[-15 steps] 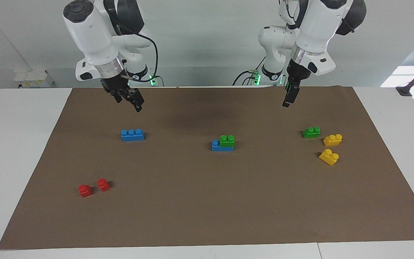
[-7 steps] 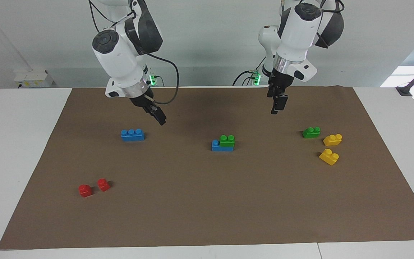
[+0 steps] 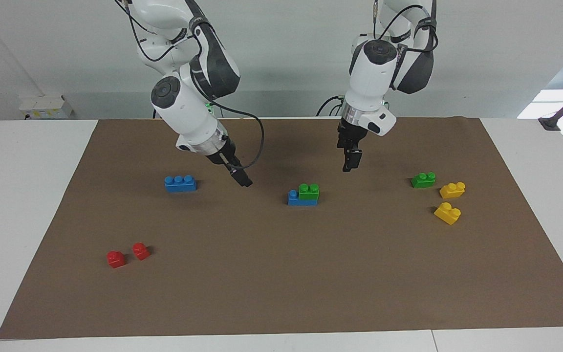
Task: Remove green block with left arm and hold with right
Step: 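Reach the left gripper toward the joined green-blue brick while the right gripper follows, then grasp the green half with the left gripper while the right gripper grasps blue, then pull the green brick away with the left gripper while the right gripper holds blue, then carry the green brick toward the yellow bricks while the right gripper carries blue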
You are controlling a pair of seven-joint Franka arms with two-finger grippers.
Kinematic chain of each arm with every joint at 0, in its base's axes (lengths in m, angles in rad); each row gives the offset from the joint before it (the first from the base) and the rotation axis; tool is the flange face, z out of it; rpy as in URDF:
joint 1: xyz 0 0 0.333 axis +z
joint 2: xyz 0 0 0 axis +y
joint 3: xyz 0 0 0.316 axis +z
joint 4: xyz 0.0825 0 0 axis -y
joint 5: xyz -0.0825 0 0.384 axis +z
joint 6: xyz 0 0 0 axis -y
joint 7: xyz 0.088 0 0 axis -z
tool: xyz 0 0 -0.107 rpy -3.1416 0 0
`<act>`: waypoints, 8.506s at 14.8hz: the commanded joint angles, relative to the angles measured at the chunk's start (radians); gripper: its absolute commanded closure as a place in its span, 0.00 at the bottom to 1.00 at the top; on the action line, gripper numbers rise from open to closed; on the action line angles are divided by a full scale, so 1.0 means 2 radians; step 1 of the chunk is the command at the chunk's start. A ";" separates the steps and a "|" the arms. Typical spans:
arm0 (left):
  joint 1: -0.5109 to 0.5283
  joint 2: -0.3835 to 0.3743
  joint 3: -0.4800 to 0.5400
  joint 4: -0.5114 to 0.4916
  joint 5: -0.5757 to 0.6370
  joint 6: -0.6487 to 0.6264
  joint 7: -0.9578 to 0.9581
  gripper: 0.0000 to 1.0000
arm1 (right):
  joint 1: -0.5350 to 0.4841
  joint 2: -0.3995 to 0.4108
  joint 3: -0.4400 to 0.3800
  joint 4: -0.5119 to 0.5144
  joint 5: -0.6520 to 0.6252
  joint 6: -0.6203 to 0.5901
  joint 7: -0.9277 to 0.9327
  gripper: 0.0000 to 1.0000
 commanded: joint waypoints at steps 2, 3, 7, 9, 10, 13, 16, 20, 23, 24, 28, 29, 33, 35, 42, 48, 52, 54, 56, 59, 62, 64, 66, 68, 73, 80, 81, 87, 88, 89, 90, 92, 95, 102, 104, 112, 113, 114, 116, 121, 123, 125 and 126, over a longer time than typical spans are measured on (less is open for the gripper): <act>-0.019 0.026 0.008 -0.001 -0.007 0.029 -0.039 0.00 | 0.027 0.031 0.001 -0.001 0.045 0.060 0.080 0.00; -0.021 0.026 0.008 -0.005 -0.007 0.041 -0.051 0.00 | 0.034 0.040 0.001 -0.001 0.045 0.073 0.094 0.00; -0.020 0.028 0.008 -0.004 -0.007 0.044 -0.055 0.00 | 0.052 0.067 0.001 0.000 0.094 0.108 0.103 0.00; -0.020 0.028 0.008 -0.004 -0.007 0.044 -0.055 0.00 | 0.053 0.079 0.001 0.001 0.108 0.121 0.103 0.00; -0.020 0.028 0.008 -0.004 -0.007 0.044 -0.056 0.00 | 0.057 0.084 0.001 0.001 0.108 0.126 0.101 0.00; -0.019 0.028 0.008 -0.004 -0.007 0.044 -0.060 0.00 | 0.072 0.105 0.001 0.003 0.108 0.156 0.099 0.00; -0.020 0.028 0.008 -0.005 -0.007 0.045 -0.074 0.00 | 0.080 0.113 0.001 0.005 0.108 0.169 0.094 0.00; -0.021 0.026 0.008 -0.011 -0.007 0.045 -0.091 0.00 | 0.080 0.123 0.001 0.005 0.108 0.174 0.076 0.00; -0.034 0.033 0.008 -0.016 -0.007 0.046 -0.091 0.00 | 0.090 0.135 0.001 0.005 0.108 0.194 0.067 0.00; -0.043 0.042 0.008 -0.015 -0.008 0.047 -0.093 0.00 | 0.093 0.139 0.001 0.005 0.108 0.202 0.067 0.00; -0.055 0.049 0.008 -0.018 -0.008 0.070 -0.126 0.00 | 0.101 0.143 0.001 0.005 0.108 0.209 0.066 0.00; -0.055 0.050 0.008 -0.018 -0.008 0.072 -0.133 0.00 | 0.102 0.145 0.001 0.005 0.108 0.213 0.065 0.00; -0.061 0.063 0.008 -0.023 -0.008 0.099 -0.149 0.00 | 0.109 0.155 0.001 0.005 0.108 0.227 0.058 0.00; -0.061 0.067 0.008 -0.026 -0.008 0.107 -0.147 0.00 | 0.109 0.155 0.001 0.005 0.108 0.227 0.057 0.00; -0.061 0.084 0.008 -0.028 -0.011 0.136 -0.147 0.00 | 0.109 0.155 0.001 -0.001 0.111 0.243 0.059 0.27; -0.069 0.113 0.008 -0.022 -0.011 0.156 -0.152 0.00 | 0.110 0.154 0.001 -0.001 0.124 0.245 0.057 0.89; -0.072 0.119 0.008 -0.011 -0.011 0.154 -0.159 0.00 | 0.115 0.154 0.001 -0.001 0.124 0.249 0.044 1.00; -0.072 0.119 0.008 -0.012 -0.011 0.157 -0.160 0.00 | 0.114 0.155 0.001 -0.002 0.127 0.255 0.047 1.00; -0.072 0.119 0.008 -0.011 -0.011 0.158 -0.160 0.00 | 0.114 0.155 0.001 -0.004 0.145 0.256 0.049 1.00; -0.072 0.119 0.008 -0.012 -0.011 0.152 -0.160 0.09 | 0.115 0.154 0.001 -0.011 0.147 0.270 0.048 1.00; -0.081 0.119 0.008 -0.012 -0.011 0.152 -0.160 0.14 | 0.116 0.154 0.001 -0.011 0.146 0.271 0.048 1.00; -0.082 0.119 0.008 -0.012 -0.011 0.153 -0.160 0.20 | 0.116 0.154 0.001 -0.011 0.146 0.271 0.048 1.00; -0.082 0.119 0.009 -0.011 -0.010 0.153 -0.164 0.38 | 0.116 0.154 0.001 -0.010 0.147 0.271 0.048 1.00; -0.081 0.119 0.010 -0.011 -0.005 0.156 -0.163 0.79 | 0.116 0.154 0.001 -0.010 0.146 0.271 0.048 1.00; -0.058 0.132 0.012 0.020 0.021 0.156 -0.156 1.00 | 0.122 0.154 0.001 -0.010 0.147 0.271 0.048 1.00; -0.034 0.117 0.012 0.055 0.021 0.082 -0.140 1.00 | 0.122 0.154 0.000 -0.011 0.147 0.274 0.047 1.00; -0.028 0.108 0.012 0.055 0.021 0.080 -0.136 1.00 | 0.122 0.154 0.000 -0.011 0.147 0.274 0.047 1.00; -0.008 0.077 0.013 0.054 0.017 0.045 -0.115 1.00 | 0.119 0.154 0.000 -0.011 0.146 0.271 0.047 1.00; 0.004 0.073 0.012 0.055 0.017 0.032 -0.094 1.00 | 0.111 0.154 0.000 -0.007 0.146 0.262 0.045 1.00; 0.009 0.069 0.013 0.056 0.017 0.019 -0.069 1.00 | 0.101 0.153 -0.001 -0.002 0.144 0.243 0.043 1.00; 0.021 0.066 0.013 0.055 0.017 0.008 -0.038 1.00 | 0.084 0.153 -0.001 0.008 0.139 0.217 0.037 1.00; 0.046 0.063 0.013 0.048 0.017 -0.001 0.032 1.00 | 0.051 0.148 -0.003 0.038 0.134 0.145 0.028 1.00; 0.093 0.055 0.013 0.025 0.016 0.009 0.138 1.00 | -0.011 0.144 -0.002 0.100 0.072 0.029 0.026 1.00; 0.185 0.059 0.014 -0.027 0.016 0.067 0.395 1.00 | -0.130 0.149 -0.002 0.142 0.024 -0.086 -0.111 1.00; 0.197 0.069 0.014 -0.028 0.016 0.080 0.432 1.00 | -0.158 0.149 -0.002 0.137 0.010 -0.097 -0.150 1.00; 0.210 0.114 0.015 -0.031 0.016 0.132 0.497 1.00 | -0.236 0.159 -0.002 0.109 -0.018 -0.096 -0.259 1.00; 0.210 0.116 0.015 -0.031 0.016 0.139 0.497 1.00 | -0.242 0.157 -0.002 0.104 -0.019 -0.094 -0.259 1.00; 0.211 0.119 0.015 -0.031 0.016 0.140 0.497 1.00 | -0.245 0.154 -0.002 0.096 -0.018 -0.091 -0.262 1.00; 0.212 0.121 0.015 -0.031 0.016 0.143 0.506 1.00 | -0.250 0.149 -0.002 0.080 -0.018 -0.084 -0.273 1.00; 0.212 0.127 0.015 -0.031 0.017 0.145 0.545 1.00 | -0.243 0.138 -0.002 0.038 -0.017 -0.044 -0.269 1.00; 0.212 0.126 0.015 -0.031 0.016 0.139 0.572 1.00 | -0.242 0.137 -0.002 0.034 -0.017 -0.039 -0.264 1.00; 0.212 0.126 0.015 -0.031 0.017 0.137 0.573 0.91 | -0.242 0.136 -0.002 0.031 -0.017 -0.038 -0.250 1.00; 0.211 0.125 0.015 -0.031 0.016 0.134 0.572 0.26 | -0.242 0.136 -0.002 0.030 -0.017 -0.035 -0.249 1.00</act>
